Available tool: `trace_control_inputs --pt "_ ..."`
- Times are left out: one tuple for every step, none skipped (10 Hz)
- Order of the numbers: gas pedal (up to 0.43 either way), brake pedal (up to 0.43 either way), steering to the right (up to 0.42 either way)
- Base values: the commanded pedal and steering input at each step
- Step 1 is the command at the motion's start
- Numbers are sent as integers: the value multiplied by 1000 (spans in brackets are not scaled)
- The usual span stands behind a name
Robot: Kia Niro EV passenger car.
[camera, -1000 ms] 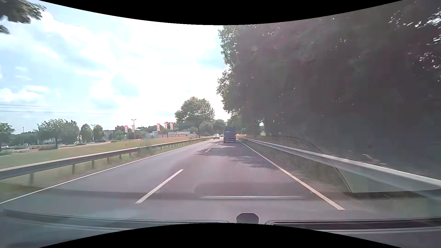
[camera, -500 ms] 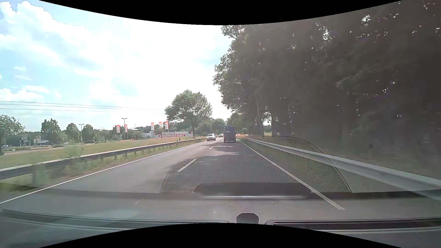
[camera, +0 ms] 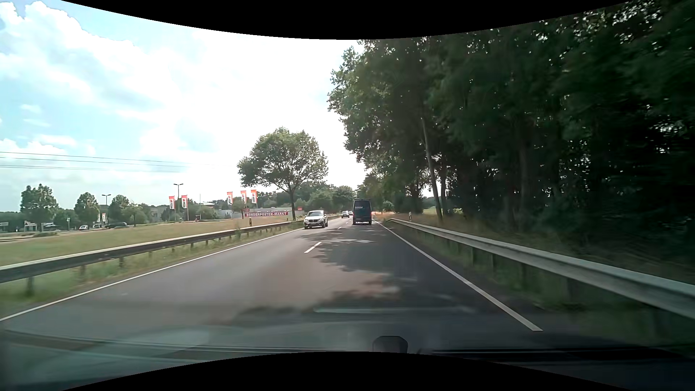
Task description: Follow the waypoints while adhering to traffic rules and regulations
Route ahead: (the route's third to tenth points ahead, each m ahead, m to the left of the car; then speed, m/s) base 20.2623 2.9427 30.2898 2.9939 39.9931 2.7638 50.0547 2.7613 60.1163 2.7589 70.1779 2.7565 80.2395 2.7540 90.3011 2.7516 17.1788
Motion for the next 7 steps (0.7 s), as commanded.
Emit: trace_control_inputs --pt "87 0 -2" --pt "98 0 -2" --pt "98 0 -3" --pt "98 0 -2" --pt "98 0 -2" --pt "98 0 -2" --pt "98 0 -2"
